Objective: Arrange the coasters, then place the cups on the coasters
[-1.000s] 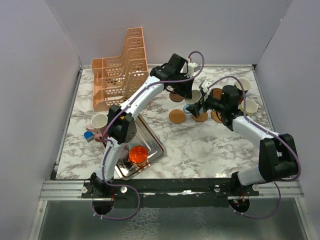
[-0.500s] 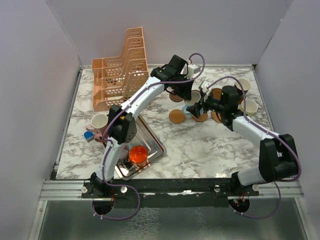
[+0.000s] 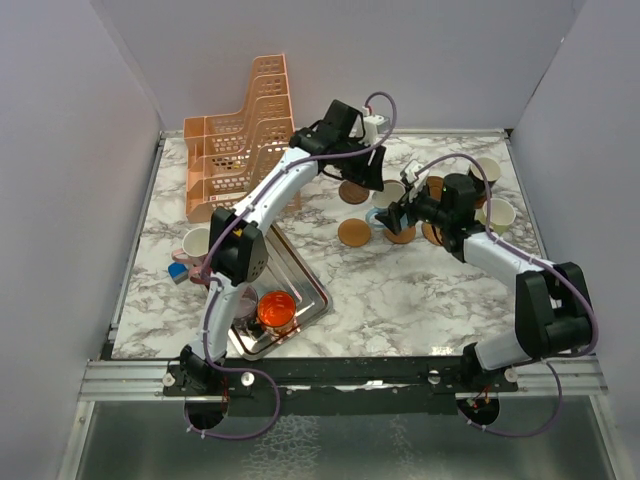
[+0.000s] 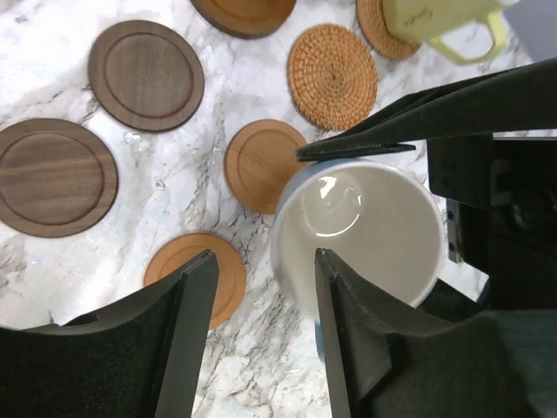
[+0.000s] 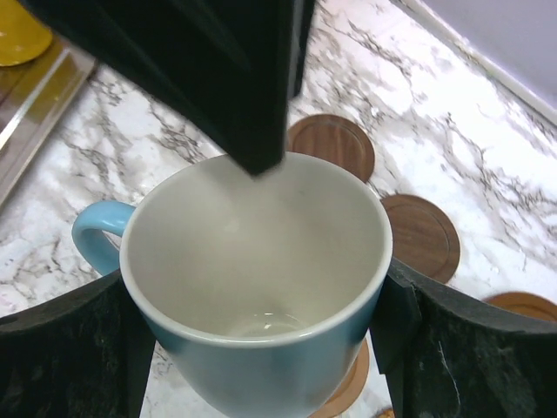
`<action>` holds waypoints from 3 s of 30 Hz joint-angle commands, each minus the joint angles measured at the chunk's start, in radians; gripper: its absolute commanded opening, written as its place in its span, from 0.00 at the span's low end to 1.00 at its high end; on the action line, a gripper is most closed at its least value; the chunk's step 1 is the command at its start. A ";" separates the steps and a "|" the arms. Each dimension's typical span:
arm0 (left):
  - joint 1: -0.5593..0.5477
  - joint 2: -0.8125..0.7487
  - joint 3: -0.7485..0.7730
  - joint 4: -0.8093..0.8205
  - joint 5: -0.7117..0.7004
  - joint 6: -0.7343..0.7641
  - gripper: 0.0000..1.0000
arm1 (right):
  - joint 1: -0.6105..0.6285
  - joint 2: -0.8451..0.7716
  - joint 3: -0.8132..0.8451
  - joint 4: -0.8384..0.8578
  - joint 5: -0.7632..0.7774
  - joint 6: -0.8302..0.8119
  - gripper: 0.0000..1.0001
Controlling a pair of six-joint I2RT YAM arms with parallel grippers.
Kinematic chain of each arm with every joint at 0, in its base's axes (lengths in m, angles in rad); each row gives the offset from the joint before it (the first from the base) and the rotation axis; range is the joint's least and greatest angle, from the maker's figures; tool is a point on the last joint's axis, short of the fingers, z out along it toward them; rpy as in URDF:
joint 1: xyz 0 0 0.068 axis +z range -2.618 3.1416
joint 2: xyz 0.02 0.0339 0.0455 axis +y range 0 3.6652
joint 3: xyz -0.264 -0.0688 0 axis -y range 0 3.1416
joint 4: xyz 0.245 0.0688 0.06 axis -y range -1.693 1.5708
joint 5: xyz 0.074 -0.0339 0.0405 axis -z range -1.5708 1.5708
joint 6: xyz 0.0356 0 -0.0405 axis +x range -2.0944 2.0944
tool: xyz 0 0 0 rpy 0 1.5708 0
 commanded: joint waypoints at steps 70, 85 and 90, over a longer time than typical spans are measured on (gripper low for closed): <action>0.072 -0.122 -0.167 0.270 0.143 0.116 0.63 | -0.315 0.447 0.102 0.810 -0.063 0.274 0.38; -0.032 -0.062 -0.190 0.349 0.144 0.436 0.63 | -0.312 0.185 0.082 0.522 -0.228 0.388 0.35; -0.067 -0.058 -0.185 0.356 0.146 0.466 0.57 | -0.304 0.116 0.033 0.485 -0.258 0.404 0.35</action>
